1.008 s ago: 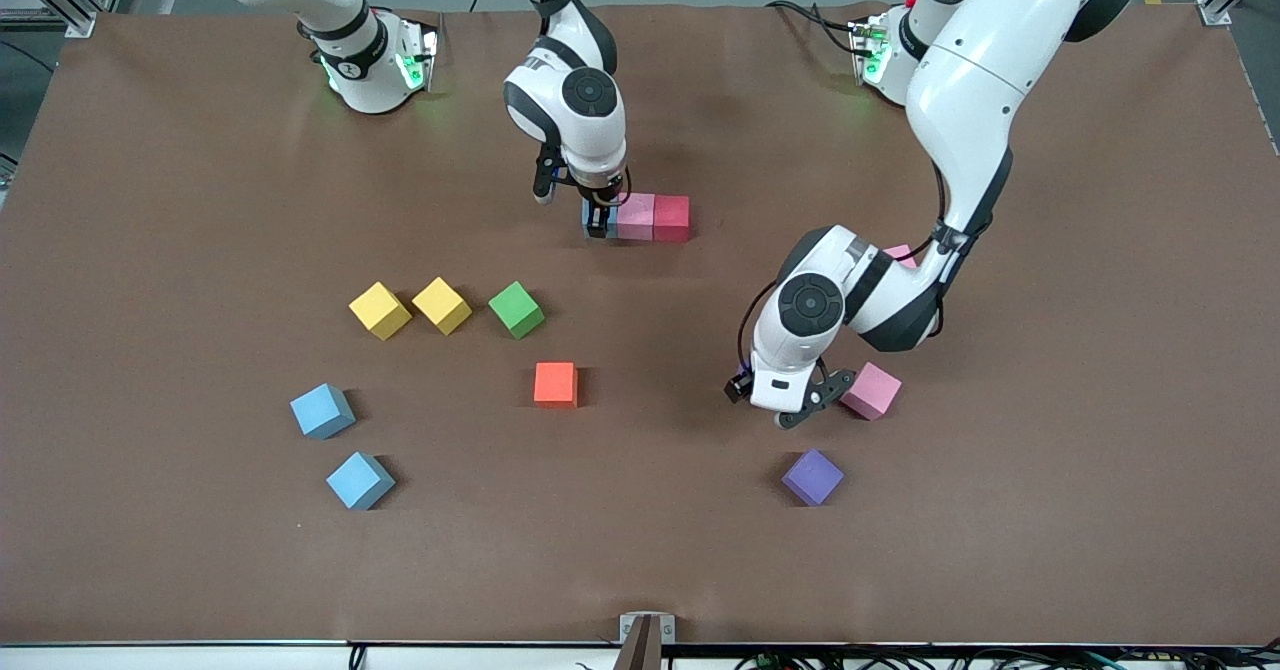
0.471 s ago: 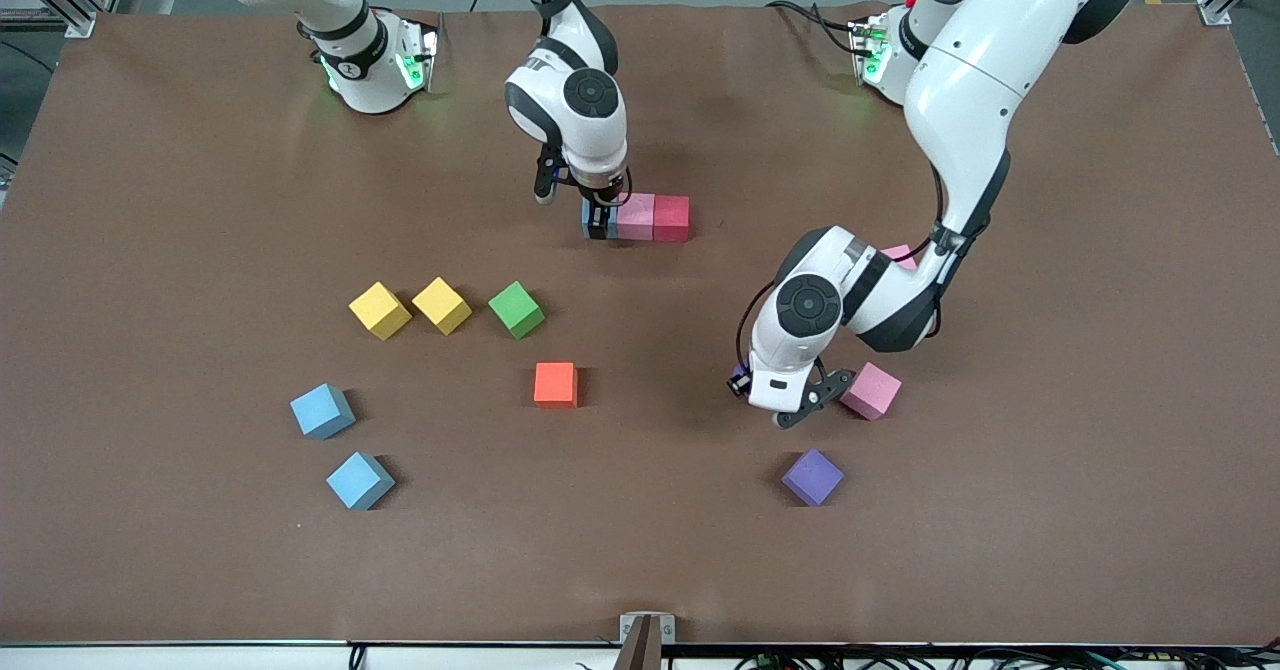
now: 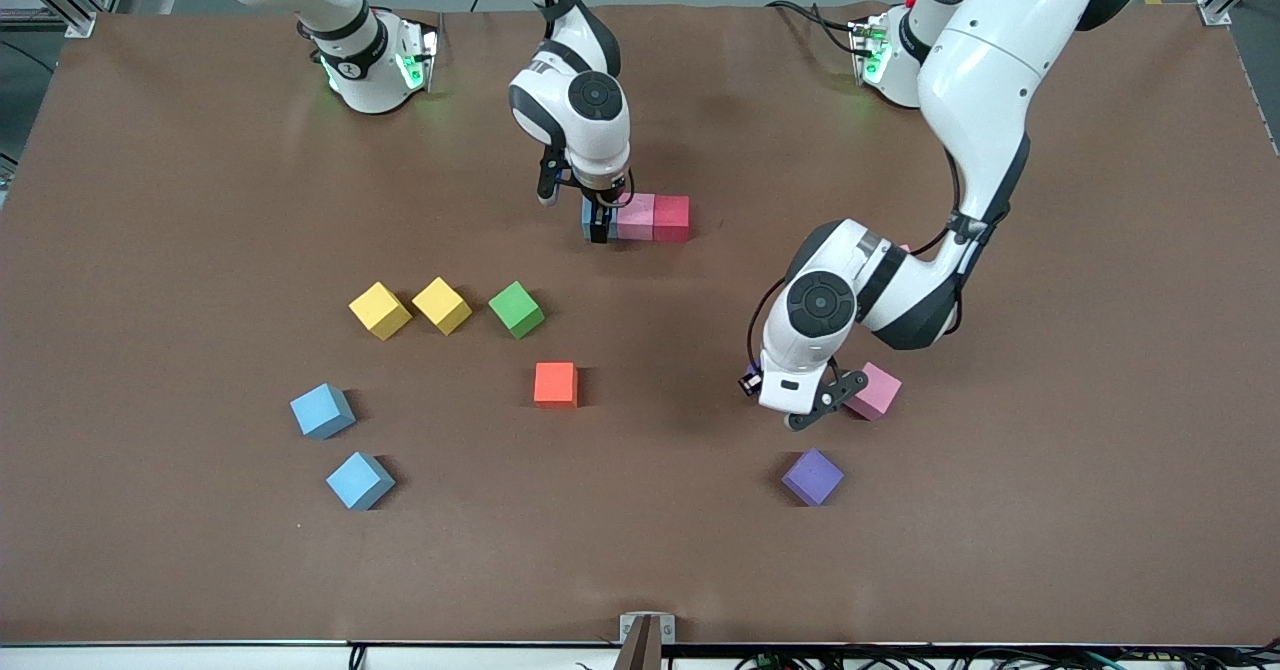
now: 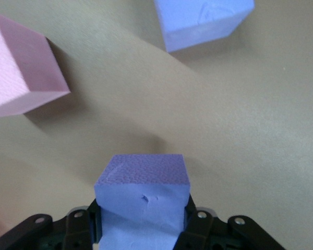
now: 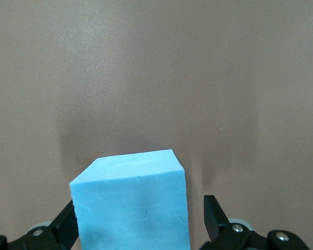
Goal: Arrange 11 blocks into digit 3
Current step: 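Place the blue cube beside the pink cube and open the right gripper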
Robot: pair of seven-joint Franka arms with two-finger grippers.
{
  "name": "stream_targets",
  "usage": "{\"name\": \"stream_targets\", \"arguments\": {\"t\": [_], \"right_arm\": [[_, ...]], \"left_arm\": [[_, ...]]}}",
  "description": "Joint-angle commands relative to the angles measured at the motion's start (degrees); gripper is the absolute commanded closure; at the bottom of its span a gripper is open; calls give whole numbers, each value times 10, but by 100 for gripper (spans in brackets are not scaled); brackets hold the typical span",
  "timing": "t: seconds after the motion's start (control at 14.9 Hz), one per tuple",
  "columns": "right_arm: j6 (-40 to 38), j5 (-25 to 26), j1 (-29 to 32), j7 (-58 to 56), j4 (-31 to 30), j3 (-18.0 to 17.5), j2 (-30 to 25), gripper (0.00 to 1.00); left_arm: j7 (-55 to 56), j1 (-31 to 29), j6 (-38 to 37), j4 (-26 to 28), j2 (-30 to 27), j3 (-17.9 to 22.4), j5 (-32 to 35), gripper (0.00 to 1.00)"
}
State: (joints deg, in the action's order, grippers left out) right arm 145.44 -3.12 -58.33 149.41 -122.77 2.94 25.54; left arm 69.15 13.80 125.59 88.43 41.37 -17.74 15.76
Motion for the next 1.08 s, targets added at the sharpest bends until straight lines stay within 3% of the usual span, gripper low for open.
{"name": "stream_targets", "arguments": {"t": [0.0, 0.4, 1.01], "right_arm": [[-3, 4, -6, 8, 3, 5, -2, 0], [-31, 4, -5, -3, 4, 5, -21, 0], [-107, 4, -3, -31, 7, 7, -72, 0]], "left_arm": [[-9, -10, -21, 4, -15, -4, -6, 59], [-10, -10, -63, 0, -28, -6, -7, 59], [-11, -9, -64, -2, -45, -3, 0, 59]]}}
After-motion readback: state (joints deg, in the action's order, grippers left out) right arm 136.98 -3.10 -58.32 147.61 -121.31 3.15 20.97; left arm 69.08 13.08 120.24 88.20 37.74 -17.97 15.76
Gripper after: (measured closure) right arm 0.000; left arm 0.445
